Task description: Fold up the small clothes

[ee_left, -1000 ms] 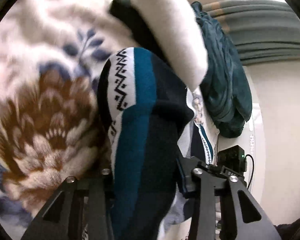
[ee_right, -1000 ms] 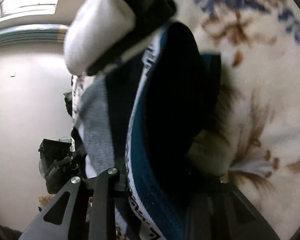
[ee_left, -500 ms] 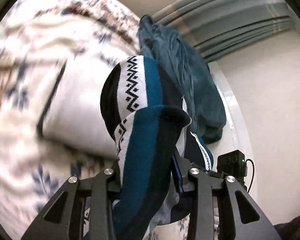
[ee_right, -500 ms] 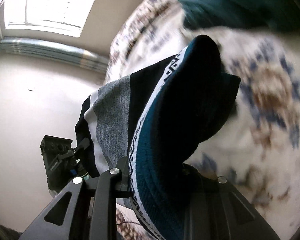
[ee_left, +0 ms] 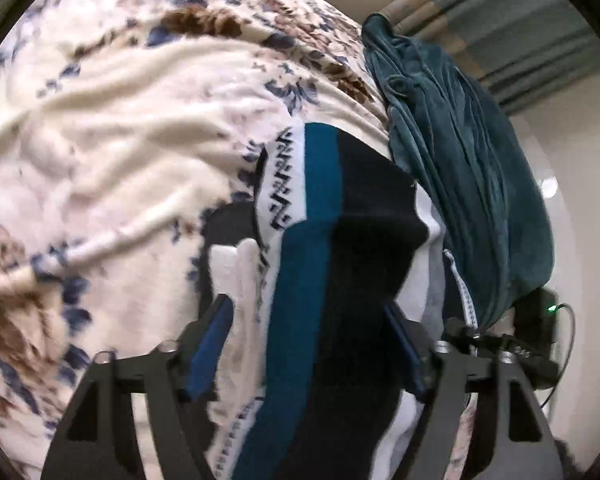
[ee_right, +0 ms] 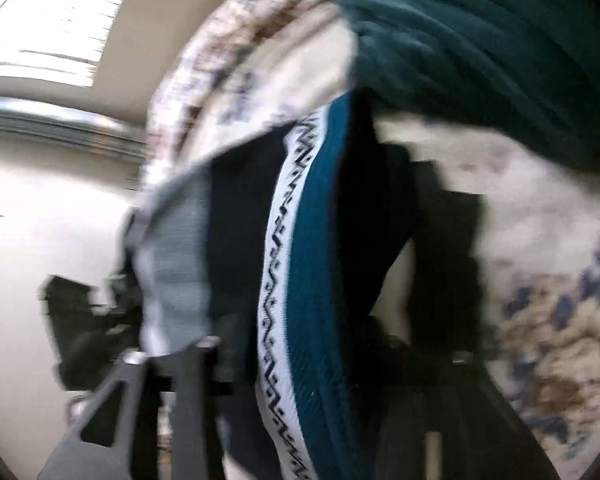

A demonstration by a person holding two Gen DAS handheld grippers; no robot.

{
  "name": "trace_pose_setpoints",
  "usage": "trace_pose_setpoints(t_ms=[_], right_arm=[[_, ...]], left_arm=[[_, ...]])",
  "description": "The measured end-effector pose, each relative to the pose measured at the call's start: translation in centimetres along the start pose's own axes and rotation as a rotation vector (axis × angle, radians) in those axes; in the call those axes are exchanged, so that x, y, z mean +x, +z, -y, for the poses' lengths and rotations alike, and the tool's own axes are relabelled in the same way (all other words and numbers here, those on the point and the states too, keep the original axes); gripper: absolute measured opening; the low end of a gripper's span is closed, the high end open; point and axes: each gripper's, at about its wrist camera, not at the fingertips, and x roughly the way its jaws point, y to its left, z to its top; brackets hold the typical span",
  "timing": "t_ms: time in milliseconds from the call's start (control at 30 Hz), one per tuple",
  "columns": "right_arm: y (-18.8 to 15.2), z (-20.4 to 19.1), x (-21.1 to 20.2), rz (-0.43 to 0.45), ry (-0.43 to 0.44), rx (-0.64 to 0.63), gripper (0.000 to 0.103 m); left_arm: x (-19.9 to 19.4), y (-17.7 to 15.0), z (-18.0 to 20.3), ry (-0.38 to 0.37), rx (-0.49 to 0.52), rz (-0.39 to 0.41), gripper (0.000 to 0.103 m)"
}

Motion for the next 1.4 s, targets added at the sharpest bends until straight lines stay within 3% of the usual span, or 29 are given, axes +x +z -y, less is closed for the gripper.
trace_pose_setpoints(t_ms=[67, 100, 167, 200, 233, 267, 333, 467, 700, 1000, 1400], right_arm=[[-0.7, -0.9, -1.3, 0.053, -0.161, -0.110, 0.074], [-1.3, -1.4, -2.2, 0.090, -0.240, -0.152, 0.075], [-2.4, -2.0, -3.0, 0.129, -0.349, -0.201, 0.081], [-3.1, -2.2, -3.4, 0.141, -0.396, -0.217, 0.095], [-4.1, -2.2, -3.8, 0.154, -0.434, -0.225, 0.101], [-4.8, -2.5, -4.1, 0.167, -0.470, -0.226, 0.103], [-6.5, -2.8, -5.3, 0.196, -0.527, -0.216, 0.103], [-10.5, -4.4, -7.1, 0.219, -0.603, -0.229, 0.103], [-16.0, -8.8, -14.7, 0.288, -0.630, -0.241, 0.103], [-24.5, -15.1, -29.0, 0.422, -0.626, -0.252, 0.103], [-35.8, -21.7, -46.3, 0.552, -0.580, -0.328, 0.103]], left_arm=[[-0.6, -0.1, 0.7, 0.023, 0.010, -0.005, 0.073], [-1.0, -0.3, 1.0, 0.039, 0.018, 0.004, 0.073], [-2.3, -1.3, 2.5, 0.142, 0.072, 0.055, 0.074], [-3.2, -2.4, 3.8, 0.232, 0.125, 0.108, 0.075], [-3.2, -2.7, 4.3, 0.288, 0.151, 0.133, 0.081], [-3.3, -3.3, 4.8, 0.342, 0.167, 0.144, 0.089], [-3.5, -5.4, 6.0, 0.427, 0.179, 0.162, 0.095], [-4.1, -8.9, 8.3, 0.555, 0.200, 0.170, 0.095], [-8.2, -13.0, 12.8, 0.555, 0.221, 0.180, 0.095], [-19.0, -19.1, 21.2, 0.529, 0.282, 0.236, 0.095], [-32.3, -26.9, 29.1, 0.491, 0.291, 0.331, 0.095]])
